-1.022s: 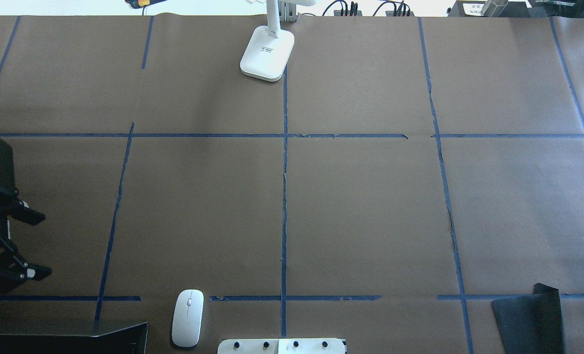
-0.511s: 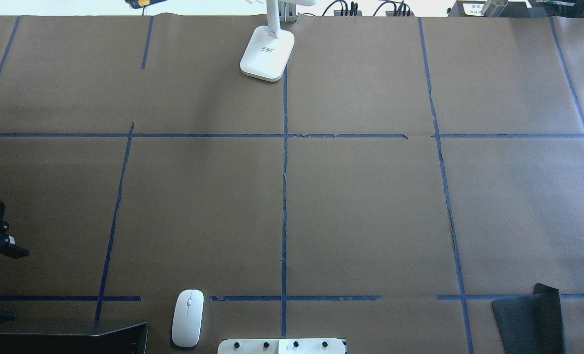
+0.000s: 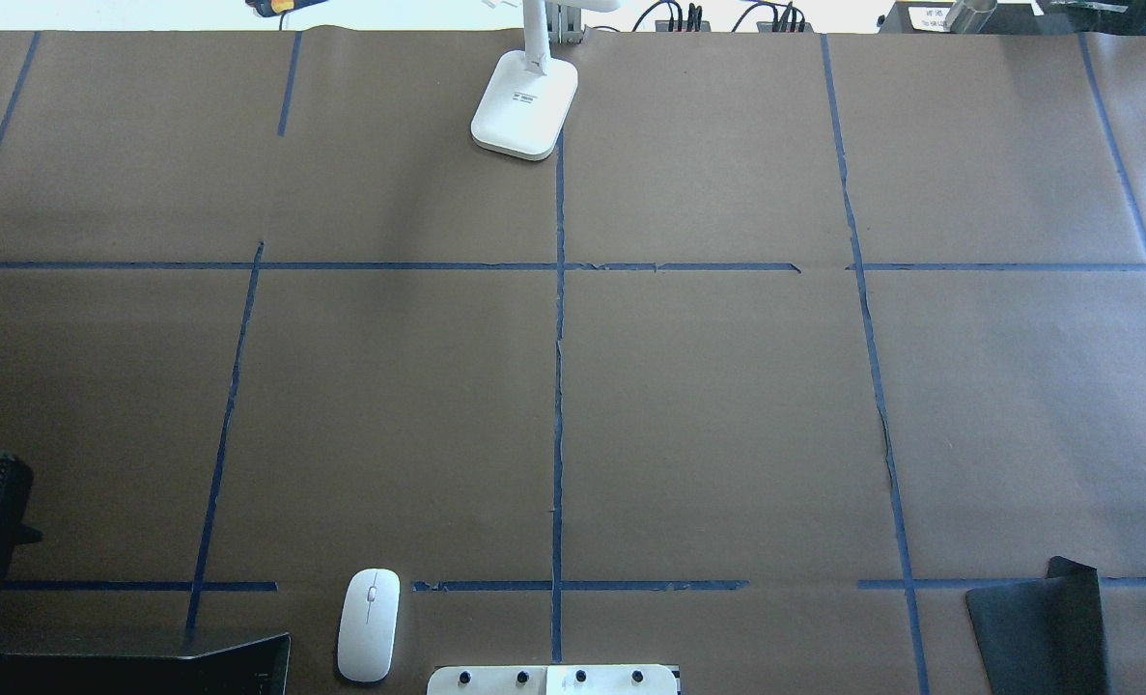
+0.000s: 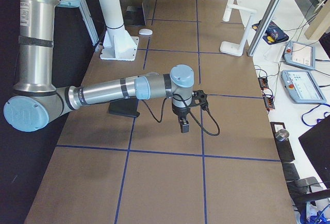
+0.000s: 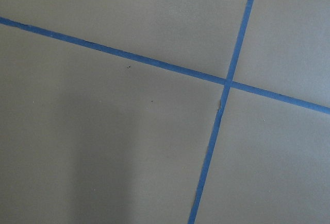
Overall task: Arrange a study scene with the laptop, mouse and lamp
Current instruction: 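Reach the left gripper down to the silver laptop near the table edge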
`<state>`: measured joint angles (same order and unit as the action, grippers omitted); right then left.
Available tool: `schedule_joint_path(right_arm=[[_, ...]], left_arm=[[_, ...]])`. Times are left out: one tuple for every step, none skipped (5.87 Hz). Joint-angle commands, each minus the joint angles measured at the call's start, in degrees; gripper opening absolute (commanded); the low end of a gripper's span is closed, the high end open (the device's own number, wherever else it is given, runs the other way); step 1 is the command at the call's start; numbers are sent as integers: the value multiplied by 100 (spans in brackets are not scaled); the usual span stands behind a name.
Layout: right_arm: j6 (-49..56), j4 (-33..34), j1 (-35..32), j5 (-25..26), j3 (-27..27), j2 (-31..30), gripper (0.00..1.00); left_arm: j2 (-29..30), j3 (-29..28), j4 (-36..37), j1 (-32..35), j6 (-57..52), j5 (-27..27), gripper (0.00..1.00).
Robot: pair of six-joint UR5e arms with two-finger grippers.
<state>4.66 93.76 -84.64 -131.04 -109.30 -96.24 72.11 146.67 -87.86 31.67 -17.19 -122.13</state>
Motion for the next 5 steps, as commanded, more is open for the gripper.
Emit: schedule_joint_path(right_arm=[[-9,2,0,0,5,0,100],[-9,2,0,0,5,0,100],[-9,2,0,0,5,0,100],[-9,2,0,0,-4,0,100],[-9,2,0,0,-4,0,100]], left_arm=[[-21,-68,32,-379,118,276,98],[-21,-138,24,-451,128,312,98],[-13,-235,24,-530,136,321,98],[5,-383,-20,-531,119,313,95],[23,-394,-12,-531,145,313,78]])
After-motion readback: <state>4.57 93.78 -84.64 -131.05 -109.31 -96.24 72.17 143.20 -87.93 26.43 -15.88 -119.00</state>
